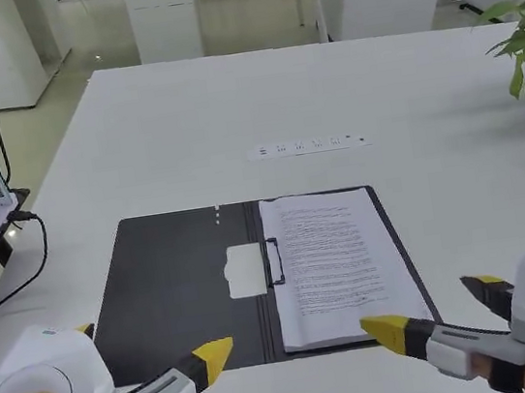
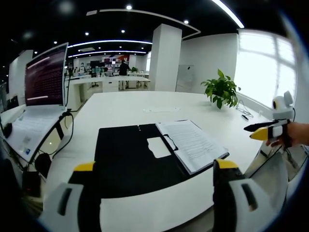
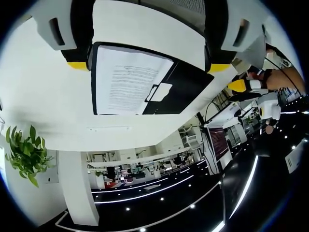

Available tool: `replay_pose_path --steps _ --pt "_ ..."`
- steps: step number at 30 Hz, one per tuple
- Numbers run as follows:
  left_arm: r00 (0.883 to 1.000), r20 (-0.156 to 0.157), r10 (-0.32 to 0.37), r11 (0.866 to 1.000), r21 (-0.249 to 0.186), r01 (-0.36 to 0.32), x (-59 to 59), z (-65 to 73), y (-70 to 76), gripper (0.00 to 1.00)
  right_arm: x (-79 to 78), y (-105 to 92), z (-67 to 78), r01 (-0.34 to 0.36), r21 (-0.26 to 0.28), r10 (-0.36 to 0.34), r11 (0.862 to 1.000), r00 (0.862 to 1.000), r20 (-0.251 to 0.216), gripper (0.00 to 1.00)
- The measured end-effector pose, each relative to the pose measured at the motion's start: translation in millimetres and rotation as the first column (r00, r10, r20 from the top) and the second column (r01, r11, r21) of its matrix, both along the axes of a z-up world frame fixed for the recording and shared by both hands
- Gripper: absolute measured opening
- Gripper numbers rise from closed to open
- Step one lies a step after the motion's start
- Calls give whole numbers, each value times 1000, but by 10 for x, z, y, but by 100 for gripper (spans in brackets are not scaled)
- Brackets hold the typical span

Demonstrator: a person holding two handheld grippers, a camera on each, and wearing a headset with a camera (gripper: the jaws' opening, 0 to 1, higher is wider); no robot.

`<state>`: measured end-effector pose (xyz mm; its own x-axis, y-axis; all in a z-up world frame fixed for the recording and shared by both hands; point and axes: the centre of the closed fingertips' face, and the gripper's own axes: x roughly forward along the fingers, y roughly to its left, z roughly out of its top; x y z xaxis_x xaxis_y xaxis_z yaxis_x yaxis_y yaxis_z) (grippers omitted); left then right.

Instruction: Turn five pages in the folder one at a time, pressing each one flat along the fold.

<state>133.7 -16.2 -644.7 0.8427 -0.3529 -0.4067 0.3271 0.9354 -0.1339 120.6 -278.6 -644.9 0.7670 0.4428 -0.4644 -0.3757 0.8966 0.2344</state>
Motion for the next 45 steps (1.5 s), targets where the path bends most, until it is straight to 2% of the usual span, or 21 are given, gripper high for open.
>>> replay_pose_path --steps 11,15,20,30,39,44,45 --pt "1000 2 -30 1000 9 30 56 -15 -109 99 -39 14 22 3 7 -3 1000 1000 5 96" --pt "998 -9 -70 997 16 70 82 -46 -225 99 -66 10 23 11 8 -11 1000 1000 8 96" --pt "993 -5 -118 993 27 118 147 -50 -381 99 -112 12 33 14 5 -14 1000 1000 15 96" --pt "976 -7 -219 974 53 219 280 -75 -691 99 -150 -12 86 40 14 -41 999 999 33 96" --pt "955 -13 -297 953 63 297 371 -127 -973 99 -207 -14 107 62 17 -63 998 997 40 95" --pt "939 -14 -344 936 68 345 414 -155 -1147 99 -252 -11 134 73 28 -74 997 996 48 93" --pt "932 -17 -361 930 72 361 420 -162 -1200 99 -266 -6 137 75 30 -77 997 996 47 93"
